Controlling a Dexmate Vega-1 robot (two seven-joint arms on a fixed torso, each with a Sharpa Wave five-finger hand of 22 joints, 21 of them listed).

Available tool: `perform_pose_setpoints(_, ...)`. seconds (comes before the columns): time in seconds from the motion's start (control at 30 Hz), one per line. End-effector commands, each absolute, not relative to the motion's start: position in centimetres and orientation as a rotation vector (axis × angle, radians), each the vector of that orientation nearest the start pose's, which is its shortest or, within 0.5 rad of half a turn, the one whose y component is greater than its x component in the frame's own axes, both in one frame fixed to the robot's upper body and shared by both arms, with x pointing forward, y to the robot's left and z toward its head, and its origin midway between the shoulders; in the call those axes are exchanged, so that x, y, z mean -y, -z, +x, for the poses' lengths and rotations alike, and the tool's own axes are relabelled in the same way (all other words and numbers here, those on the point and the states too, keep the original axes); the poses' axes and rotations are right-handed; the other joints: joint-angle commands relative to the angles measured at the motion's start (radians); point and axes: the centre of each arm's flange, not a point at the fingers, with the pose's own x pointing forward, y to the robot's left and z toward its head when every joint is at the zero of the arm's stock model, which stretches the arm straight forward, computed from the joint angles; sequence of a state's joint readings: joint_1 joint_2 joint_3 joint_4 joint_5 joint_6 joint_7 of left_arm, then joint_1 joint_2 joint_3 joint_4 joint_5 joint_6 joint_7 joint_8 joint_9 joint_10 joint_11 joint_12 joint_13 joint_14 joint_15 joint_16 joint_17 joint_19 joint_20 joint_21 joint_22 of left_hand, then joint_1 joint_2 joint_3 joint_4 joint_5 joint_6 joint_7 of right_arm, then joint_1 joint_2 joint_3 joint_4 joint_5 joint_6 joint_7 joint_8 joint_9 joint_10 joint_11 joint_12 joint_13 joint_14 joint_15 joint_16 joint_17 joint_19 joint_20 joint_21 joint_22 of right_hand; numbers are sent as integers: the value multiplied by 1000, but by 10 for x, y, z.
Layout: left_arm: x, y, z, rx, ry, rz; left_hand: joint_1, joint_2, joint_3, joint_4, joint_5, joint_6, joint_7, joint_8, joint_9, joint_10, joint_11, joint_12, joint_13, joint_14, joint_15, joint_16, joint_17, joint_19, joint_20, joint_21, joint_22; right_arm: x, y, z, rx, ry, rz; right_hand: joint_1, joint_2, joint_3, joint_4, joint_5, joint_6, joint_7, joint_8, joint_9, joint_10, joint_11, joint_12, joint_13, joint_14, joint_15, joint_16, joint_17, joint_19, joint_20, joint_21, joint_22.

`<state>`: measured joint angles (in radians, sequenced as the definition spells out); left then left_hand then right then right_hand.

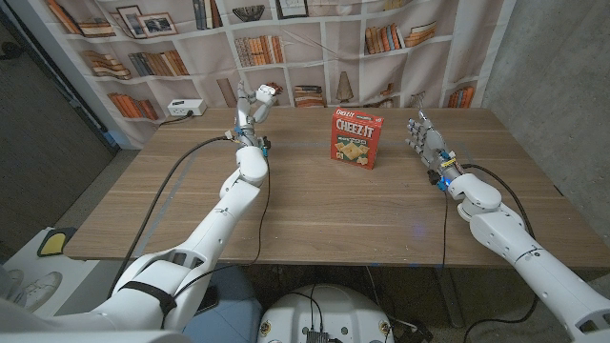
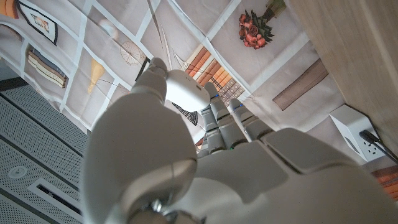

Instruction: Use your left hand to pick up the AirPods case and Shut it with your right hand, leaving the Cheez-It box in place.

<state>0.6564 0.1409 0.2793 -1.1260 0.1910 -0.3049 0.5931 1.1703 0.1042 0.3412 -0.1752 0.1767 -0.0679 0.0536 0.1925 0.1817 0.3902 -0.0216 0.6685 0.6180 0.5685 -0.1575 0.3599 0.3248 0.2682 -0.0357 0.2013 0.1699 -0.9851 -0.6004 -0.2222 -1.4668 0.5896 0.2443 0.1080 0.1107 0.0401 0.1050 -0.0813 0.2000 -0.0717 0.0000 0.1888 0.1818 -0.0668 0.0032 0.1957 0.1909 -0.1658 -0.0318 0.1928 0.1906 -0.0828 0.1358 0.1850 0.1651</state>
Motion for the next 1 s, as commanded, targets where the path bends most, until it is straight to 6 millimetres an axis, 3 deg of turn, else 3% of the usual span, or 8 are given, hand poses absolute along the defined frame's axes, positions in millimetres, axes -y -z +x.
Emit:
perform_pose_setpoints(0.03, -206, -64, 660, 886, -307, 168, 59, 62, 20, 16, 4, 5, -2, 0, 3, 243, -191, 209, 6, 71, -66, -8, 0, 4, 2, -1, 3, 335, 19, 601, 643, -204, -89, 5, 9, 1, -9, -1, -7, -4, 3, 3, 7, 11, 7, 2, -83, 6, 9, 4, -2, 13, 3, 6)
perform_pose_setpoints(0.3, -196, -69, 659, 909, -273, 169, 57, 61, 19, 19, 3, 7, -2, 0, 3, 241, -192, 210, 4, 71, -67, -13, -1, 4, 0, -2, 3, 336, 12, 593, 672, -196, -88, 4, 9, 1, -9, -1, -9, -1, 3, 3, 13, 16, 9, 3, -81, 8, 9, 4, -2, 20, 3, 6)
perform_pose_setpoints(0.7, -176, -75, 657, 940, -191, 185, 57, 62, 20, 20, 2, 14, -3, 1, 3, 240, -192, 213, 4, 72, -66, -18, -2, 2, 0, -3, 3, 329, -22, 567, 773, -273, -129, 2, 9, 0, -9, -2, -12, 8, 2, 3, 37, 48, 17, 5, -72, 22, 13, 5, 7, 32, 7, 6)
perform_pose_setpoints(1.0, -168, -77, 655, 956, -161, 195, 58, 65, 22, 22, 2, 16, -3, 0, 3, 236, -192, 216, 7, 71, -65, -22, -2, 1, 4, -3, 3, 326, -32, 564, 807, -262, -142, 1, 7, -1, -9, -2, -19, 13, 0, 3, 42, 51, 18, 5, -72, 31, 12, 5, 8, 33, 7, 6)
